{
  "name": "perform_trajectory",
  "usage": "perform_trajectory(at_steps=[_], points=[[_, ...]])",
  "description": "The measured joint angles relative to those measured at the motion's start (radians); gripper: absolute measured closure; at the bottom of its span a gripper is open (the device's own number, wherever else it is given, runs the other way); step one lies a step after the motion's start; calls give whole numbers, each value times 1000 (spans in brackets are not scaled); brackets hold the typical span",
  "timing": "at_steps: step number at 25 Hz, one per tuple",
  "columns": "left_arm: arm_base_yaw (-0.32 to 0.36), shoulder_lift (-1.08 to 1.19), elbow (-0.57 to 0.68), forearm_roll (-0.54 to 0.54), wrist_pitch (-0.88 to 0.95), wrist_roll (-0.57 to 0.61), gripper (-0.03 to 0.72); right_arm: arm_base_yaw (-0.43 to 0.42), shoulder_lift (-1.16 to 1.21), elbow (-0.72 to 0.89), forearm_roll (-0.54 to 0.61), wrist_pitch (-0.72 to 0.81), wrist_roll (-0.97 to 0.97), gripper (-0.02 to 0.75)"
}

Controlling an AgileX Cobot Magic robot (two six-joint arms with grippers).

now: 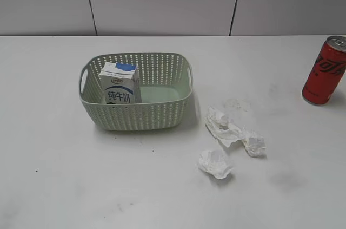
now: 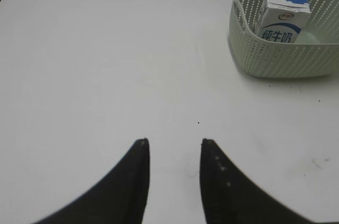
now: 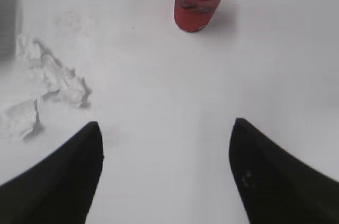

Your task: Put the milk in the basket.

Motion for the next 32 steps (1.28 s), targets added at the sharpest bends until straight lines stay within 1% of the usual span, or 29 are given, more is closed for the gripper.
perform_trajectory(at_steps=[12,19,23,26,32], points=[[0,0,0,0,0,0,454,0,-582,493,23,-94,0,148],[0,0,0,0,0,0,454,0,-861,748,27,-118,0,148],[0,0,0,0,0,0,454,0,-983,819,31,-128,2,148],[0,0,0,0,0,0,454,0,-1054,836,46,-156,3,148],[0,0,0,0,0,0,454,0,-1174,843,60,-161,10,148]])
